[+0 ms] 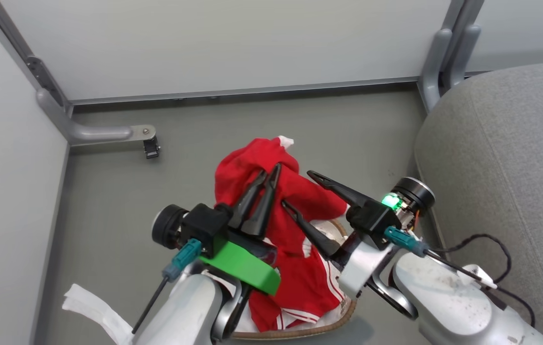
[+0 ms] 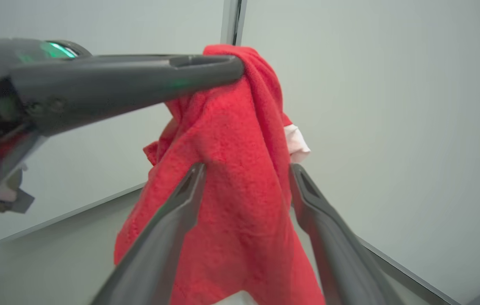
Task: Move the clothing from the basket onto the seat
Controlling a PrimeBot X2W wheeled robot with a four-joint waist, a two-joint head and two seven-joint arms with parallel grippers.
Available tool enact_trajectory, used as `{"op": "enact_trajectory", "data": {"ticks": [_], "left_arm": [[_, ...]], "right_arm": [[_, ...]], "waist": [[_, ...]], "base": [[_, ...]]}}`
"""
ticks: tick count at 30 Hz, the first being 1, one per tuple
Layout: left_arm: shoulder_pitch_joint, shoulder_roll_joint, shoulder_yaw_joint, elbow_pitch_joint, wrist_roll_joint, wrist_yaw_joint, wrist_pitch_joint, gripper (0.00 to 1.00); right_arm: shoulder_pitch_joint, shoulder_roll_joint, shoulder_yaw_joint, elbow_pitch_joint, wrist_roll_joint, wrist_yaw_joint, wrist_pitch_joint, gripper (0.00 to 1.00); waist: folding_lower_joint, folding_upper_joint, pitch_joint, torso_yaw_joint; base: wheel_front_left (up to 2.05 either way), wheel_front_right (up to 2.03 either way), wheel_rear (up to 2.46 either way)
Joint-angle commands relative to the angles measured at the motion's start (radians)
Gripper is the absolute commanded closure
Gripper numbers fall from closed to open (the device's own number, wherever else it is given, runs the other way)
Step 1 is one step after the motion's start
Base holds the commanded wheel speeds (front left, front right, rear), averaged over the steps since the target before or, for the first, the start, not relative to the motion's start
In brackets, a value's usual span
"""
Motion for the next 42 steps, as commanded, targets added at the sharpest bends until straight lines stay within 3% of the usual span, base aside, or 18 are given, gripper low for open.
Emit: {"op": "enact_trajectory", "data": {"ticks": [1,8,10,11,17,18,19,26,37,42], "left_arm": [[0.001,0.003,-0.013,-0.003,-0.013,0.001,-0.001,1.00],[-0.013,0.002,-0.069,-0.024,-0.050,0.005,-0.001,1.00],[-0.019,0.003,-0.078,-0.026,-0.052,0.009,-0.001,1.00],[-0.021,0.002,-0.081,-0.025,-0.054,0.011,-0.001,1.00],[-0.020,0.003,-0.054,-0.017,-0.050,0.034,0.000,0.96],[-0.017,0.003,-0.046,-0.015,-0.045,0.037,0.000,0.62],[-0.016,0.002,-0.039,-0.012,-0.038,0.038,0.000,0.00],[-0.027,0.008,-0.008,0.017,0.035,0.021,0.000,0.00],[-0.016,0.006,0.035,0.046,0.071,-0.016,0.000,0.00],[-0.027,0.005,0.026,0.061,0.085,-0.026,0.000,0.00]], "right_arm": [[-0.022,0.000,0.026,0.036,0.016,-0.001,-0.005,0.00],[-0.095,0.037,0.128,0.170,0.091,-0.001,-0.005,0.00],[-0.109,0.046,0.136,0.191,0.113,-0.001,-0.005,0.71],[-0.114,0.047,0.140,0.200,0.117,-0.001,-0.005,1.00],[-0.107,0.061,0.089,0.197,0.132,-0.001,-0.005,1.00],[-0.097,0.060,0.077,0.188,0.132,-0.001,-0.005,1.00],[-0.088,0.057,0.055,0.177,0.127,-0.001,-0.005,1.00],[-0.021,0.040,-0.051,0.125,0.109,-0.001,-0.005,1.00],[0.049,0.045,-0.172,0.051,0.101,-0.001,-0.005,1.00],[0.068,0.035,-0.232,0.013,0.089,-0.001,-0.005,1.00]], "waist": [[0.0001,-0.0001,-0.002,0.014],[0.0001,-0.0001,0.003,0.046],[0.0001,-0.0001,0.006,0.051],[0.0001,-0.0001,0.007,0.053],[0.0001,-0.0001,0.020,0.029],[0.0001,-0.0001,0.024,0.017],[0.0001,-0.0001,0.029,0.006],[0.0001,-0.0001,0.058,-0.103],[0.0001,-0.0001,0.101,-0.370],[0.0001,-0.0001,0.125,-0.446]], "base": [[0.00,0.00,0.00],[0.00,0.00,0.00],[0.00,0.00,0.00],[0.00,0.00,0.00],[0.00,0.00,0.00],[0.00,0.00,0.00],[0.00,0.00,0.00],[0.00,0.00,0.00],[0.00,0.00,0.00],[0.00,0.00,0.00]]}}
